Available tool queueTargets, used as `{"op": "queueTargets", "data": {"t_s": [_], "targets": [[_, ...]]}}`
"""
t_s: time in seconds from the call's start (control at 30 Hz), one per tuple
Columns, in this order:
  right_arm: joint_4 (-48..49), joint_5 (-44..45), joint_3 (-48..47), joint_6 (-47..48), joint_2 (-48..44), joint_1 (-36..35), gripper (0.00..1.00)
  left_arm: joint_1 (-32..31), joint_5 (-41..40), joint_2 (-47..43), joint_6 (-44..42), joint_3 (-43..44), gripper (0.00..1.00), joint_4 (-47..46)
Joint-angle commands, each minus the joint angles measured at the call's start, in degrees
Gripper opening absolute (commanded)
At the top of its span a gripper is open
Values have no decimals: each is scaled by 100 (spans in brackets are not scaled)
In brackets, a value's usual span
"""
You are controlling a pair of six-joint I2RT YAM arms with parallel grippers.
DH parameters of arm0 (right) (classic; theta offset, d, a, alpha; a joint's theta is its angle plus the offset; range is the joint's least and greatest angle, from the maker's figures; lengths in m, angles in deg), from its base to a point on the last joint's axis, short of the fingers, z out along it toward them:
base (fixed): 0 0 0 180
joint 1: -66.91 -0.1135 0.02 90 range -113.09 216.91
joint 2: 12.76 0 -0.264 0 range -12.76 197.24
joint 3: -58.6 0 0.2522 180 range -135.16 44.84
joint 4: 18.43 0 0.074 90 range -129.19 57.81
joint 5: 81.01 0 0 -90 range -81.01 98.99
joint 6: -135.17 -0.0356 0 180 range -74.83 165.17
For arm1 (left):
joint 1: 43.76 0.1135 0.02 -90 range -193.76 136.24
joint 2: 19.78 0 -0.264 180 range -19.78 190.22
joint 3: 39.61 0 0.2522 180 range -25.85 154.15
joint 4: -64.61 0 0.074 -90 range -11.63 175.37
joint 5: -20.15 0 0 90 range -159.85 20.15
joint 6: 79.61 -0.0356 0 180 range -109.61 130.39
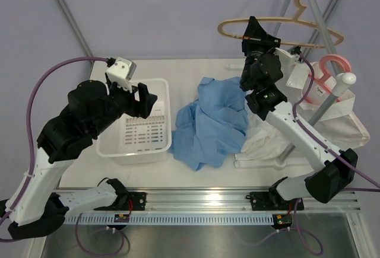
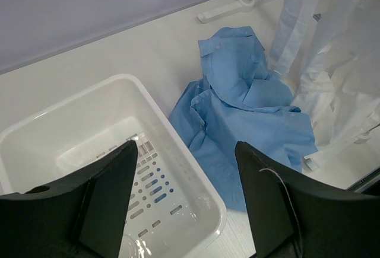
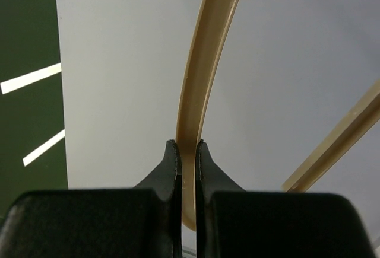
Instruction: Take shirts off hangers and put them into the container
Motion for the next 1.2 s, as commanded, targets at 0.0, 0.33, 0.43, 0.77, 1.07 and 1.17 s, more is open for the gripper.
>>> {"op": "queueTargets", "data": {"t_s": [0.0, 0.33, 0.43, 0.77, 1.07, 1.17], "targets": [[-128, 63, -26, -556, -16, 216, 0, -13, 126, -15, 42, -38, 71, -264], [-822, 45, -61, -1813, -104, 567, 0, -40, 170, 37, 78, -56, 72, -194], [-972, -95, 62, -2349, -139, 681, 0, -66, 161, 55, 78, -21, 72, -176], [-1034, -298, 528, -3211, -288, 831, 0, -110, 109, 125, 78, 24, 73, -71], [-754, -1070, 494, -2449, -210, 831, 40, -128, 56, 239, 130, -56, 74, -115], [-884, -1711, 196, -1903, -105, 831, 64, -136, 38, 301, 157, -73, 75, -141]]}}
